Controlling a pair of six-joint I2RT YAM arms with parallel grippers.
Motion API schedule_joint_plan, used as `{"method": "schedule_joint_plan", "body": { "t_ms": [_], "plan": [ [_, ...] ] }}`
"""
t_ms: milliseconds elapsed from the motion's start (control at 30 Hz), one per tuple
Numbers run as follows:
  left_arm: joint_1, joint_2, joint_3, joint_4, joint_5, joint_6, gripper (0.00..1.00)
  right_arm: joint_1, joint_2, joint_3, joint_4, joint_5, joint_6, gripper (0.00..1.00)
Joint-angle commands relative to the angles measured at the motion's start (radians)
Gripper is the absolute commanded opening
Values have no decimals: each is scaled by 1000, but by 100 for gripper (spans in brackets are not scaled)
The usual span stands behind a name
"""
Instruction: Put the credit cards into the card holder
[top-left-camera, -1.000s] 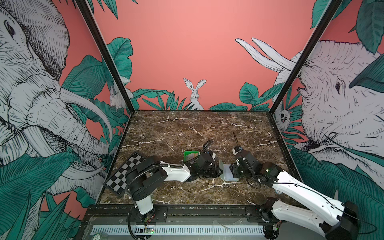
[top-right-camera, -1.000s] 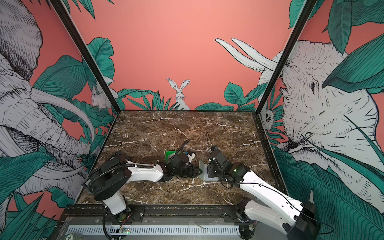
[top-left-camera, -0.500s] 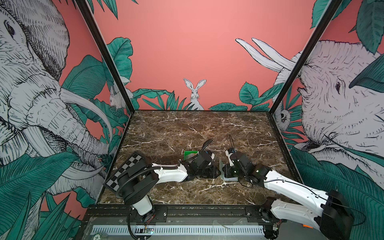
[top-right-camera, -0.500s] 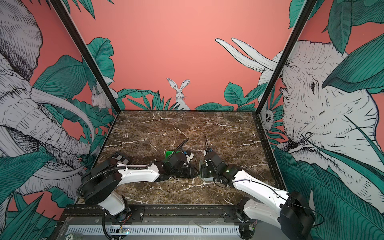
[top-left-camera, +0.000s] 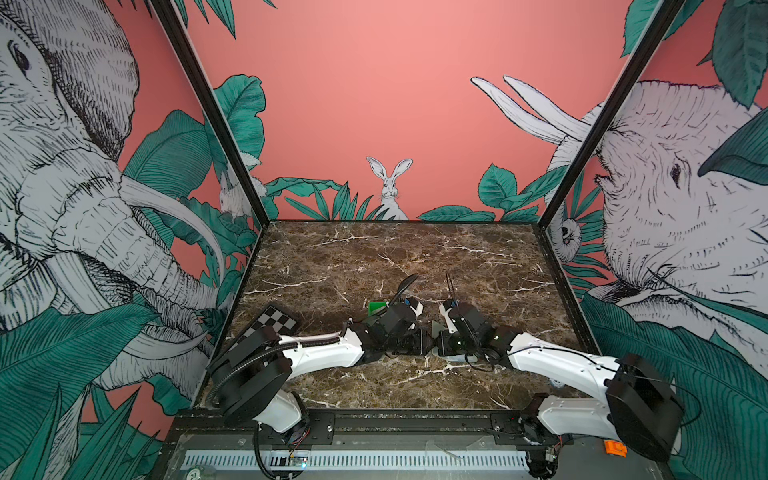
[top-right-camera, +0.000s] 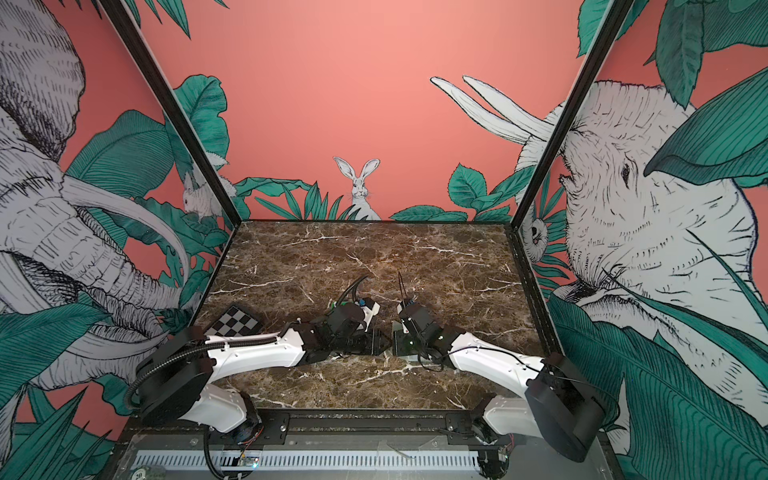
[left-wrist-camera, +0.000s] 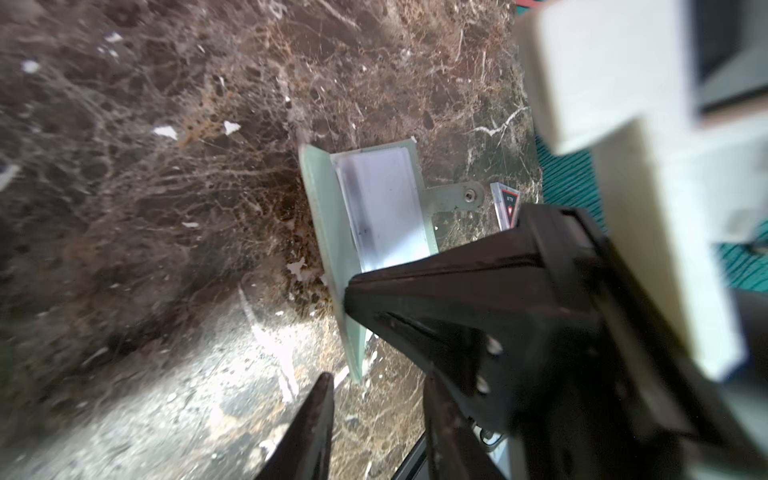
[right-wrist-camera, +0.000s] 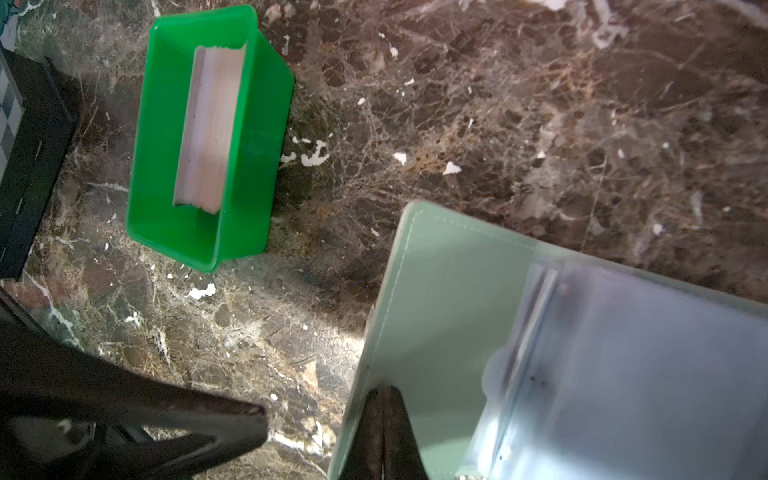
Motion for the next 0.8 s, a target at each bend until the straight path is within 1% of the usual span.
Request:
{"method": "schedule_joint_plan", "body": {
  "t_ms": [0,67,167,267,400,600,767],
  "plan": [
    [26,-24,-20,-17,5,40,35,-9,23,-5,38,15,3,4],
    [34,5,-9,30,41,42,35,-15,48,-12,48,20,22,4],
    [34,52,33,31,71,53,33,-24,73,-27,74,3,46,4],
    [34,89,34,79,68,36,31,-40,82,-52,104,-20,64,3],
    [34,131,28,152,66,18,30,-68,75,-78,130,-60,74,1],
    [34,214,77,178,77,19,30,-105,29,-98,127,-94,76,1],
    [34,265,111,142,54,32,29,-150,-36,-86,55,-101,47,1]
  ]
}}
